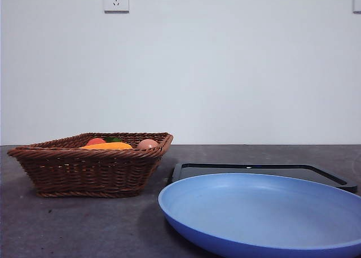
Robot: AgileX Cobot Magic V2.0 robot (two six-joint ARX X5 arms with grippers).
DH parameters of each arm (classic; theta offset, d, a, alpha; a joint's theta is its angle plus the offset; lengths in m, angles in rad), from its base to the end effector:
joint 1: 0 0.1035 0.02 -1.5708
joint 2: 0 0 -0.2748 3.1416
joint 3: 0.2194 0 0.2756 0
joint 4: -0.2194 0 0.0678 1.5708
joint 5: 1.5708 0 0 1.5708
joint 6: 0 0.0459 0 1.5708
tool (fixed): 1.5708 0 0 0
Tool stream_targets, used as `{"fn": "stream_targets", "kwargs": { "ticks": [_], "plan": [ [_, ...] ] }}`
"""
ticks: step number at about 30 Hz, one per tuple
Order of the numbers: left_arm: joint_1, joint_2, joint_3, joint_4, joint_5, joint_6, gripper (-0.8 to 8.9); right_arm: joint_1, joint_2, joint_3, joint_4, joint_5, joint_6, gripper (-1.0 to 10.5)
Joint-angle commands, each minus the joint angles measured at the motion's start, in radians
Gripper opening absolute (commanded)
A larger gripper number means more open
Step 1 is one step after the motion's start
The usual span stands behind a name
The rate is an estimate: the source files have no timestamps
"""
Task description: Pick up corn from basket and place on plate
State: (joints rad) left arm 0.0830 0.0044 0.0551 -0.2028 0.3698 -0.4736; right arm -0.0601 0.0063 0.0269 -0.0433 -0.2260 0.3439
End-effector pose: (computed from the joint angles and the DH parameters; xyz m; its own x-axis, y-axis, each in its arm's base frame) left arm 0.1211 -0.0066 0.1615 0.9484 -0.2838 -0.1413 0.1792 0.8475 -0.4996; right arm 0.1258 0.0027 0.1682 0.9860 0.1652 -0.0221 -0.1478 0.9281 0.3419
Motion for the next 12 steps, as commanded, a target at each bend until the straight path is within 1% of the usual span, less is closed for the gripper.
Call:
{"fn": "stream_targets", "kwargs": {
  "ticks": [1,7,10,12],
  "plan": [
    [0.002,0.009,0.058,0.011,0.027,-0.035,0.07,-0.001,-0.002,0.056,-0.01,-0.011,0.09,0.0],
    [0.002,0.084,0.17,-0.031,0.084,-0.037,0.07,-0.001,0.051,0.207,-0.151,-0.021,0.086,0.0],
    [0.002,0.145,0.236,-0.073,0.127,-0.003,0.07,-0.001,0.114,0.303,-0.229,-0.062,0.056,0.0],
    [0.002,0.196,0.282,-0.113,0.165,0.025,0.07,-0.001,0.171,0.371,-0.285,-0.099,0.023,0.0]
  ]
}}
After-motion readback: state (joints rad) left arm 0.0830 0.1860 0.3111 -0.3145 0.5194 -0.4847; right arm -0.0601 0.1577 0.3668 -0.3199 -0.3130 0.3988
